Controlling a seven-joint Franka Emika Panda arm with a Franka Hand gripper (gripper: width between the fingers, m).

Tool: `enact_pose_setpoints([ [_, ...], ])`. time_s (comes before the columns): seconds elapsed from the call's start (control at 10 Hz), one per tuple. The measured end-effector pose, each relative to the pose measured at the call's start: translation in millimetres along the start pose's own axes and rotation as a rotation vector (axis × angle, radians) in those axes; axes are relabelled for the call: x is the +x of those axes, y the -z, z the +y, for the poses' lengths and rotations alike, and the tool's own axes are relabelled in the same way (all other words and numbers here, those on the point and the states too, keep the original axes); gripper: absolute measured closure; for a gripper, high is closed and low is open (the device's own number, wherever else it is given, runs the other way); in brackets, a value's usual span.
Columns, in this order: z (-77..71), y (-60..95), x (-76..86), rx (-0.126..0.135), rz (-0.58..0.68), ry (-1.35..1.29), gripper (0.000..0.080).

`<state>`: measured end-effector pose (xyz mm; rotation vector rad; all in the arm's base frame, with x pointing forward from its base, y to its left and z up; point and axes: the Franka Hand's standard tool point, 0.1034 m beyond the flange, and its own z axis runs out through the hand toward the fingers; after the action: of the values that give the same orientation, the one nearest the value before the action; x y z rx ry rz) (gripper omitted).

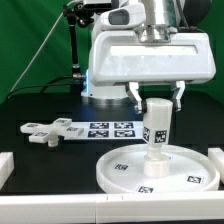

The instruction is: Assemble round table

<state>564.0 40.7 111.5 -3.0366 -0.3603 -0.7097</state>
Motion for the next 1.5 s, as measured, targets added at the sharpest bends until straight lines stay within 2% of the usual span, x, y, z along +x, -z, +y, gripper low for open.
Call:
enact_pose_setpoints([
  [0.4, -3.4, -7.0, -7.7, 0.006, -0.015, 0.003, 0.039],
  [0.7, -7.0, -12.1, -20.8, 0.01, -0.036, 0.005, 0.039],
  [1.3, -6.3, -15.3, -20.8, 0.004, -0.02, 0.006, 0.039],
  [1.5, -5.7, -15.5, -21.3, 0.003, -0.021, 0.005, 0.0193],
])
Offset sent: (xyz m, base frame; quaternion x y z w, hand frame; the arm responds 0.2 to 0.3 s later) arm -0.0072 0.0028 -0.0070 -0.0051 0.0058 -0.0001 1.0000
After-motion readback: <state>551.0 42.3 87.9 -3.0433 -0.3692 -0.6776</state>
